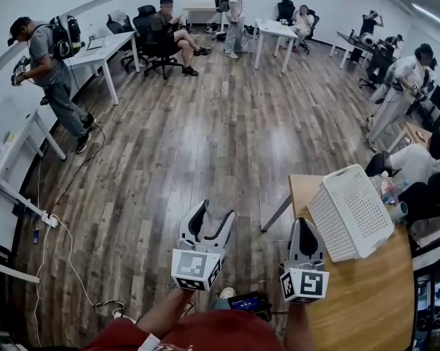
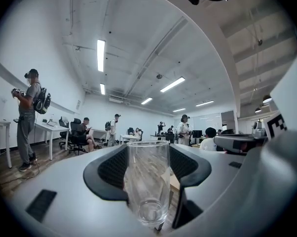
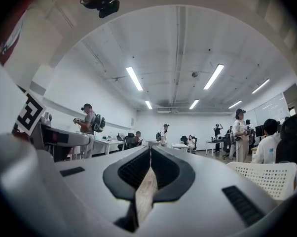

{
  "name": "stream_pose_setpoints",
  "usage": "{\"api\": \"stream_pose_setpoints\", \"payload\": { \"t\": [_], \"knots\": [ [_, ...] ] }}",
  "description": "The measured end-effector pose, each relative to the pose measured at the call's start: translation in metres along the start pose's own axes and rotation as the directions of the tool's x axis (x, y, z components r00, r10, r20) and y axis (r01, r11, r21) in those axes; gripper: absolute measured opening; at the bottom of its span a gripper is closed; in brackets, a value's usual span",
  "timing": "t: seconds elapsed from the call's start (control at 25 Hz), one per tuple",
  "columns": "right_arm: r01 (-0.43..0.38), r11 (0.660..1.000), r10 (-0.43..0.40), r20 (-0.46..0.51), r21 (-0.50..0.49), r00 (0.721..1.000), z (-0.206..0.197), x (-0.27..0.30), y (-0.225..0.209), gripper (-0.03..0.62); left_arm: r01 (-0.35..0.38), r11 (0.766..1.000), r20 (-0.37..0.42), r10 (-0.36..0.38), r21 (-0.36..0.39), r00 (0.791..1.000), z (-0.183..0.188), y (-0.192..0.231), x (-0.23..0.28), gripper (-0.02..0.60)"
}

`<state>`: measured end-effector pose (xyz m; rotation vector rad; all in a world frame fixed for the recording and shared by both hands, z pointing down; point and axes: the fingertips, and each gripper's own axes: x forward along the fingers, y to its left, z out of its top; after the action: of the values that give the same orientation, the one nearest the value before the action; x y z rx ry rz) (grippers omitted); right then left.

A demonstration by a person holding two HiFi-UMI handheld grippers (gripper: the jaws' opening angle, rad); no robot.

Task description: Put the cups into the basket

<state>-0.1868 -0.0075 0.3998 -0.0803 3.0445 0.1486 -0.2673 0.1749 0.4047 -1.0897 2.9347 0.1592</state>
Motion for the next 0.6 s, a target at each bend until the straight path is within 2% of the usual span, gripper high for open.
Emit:
{"api": "stream_pose_setpoints", "payload": {
  "t": [0.24, 0.6],
  "knots": [
    [0.030, 0.999, -0.030, -0.002, 0.021, 1.000, -0.010, 0.017, -0.041, 0.012, 0.021, 1.000, -0.010, -0.021, 0.002, 1.000, -0.003, -0.019, 0.042, 0.270],
    [0.030, 0.999, -0.030, 0.003, 0.039, 1.000, -0.025, 0.045, -0.082, 0.012, 0.016, 1.000, -0.012, -0.016, 0.009, 1.000, -0.010, -0.033, 0.089, 0.270]
  ]
}}
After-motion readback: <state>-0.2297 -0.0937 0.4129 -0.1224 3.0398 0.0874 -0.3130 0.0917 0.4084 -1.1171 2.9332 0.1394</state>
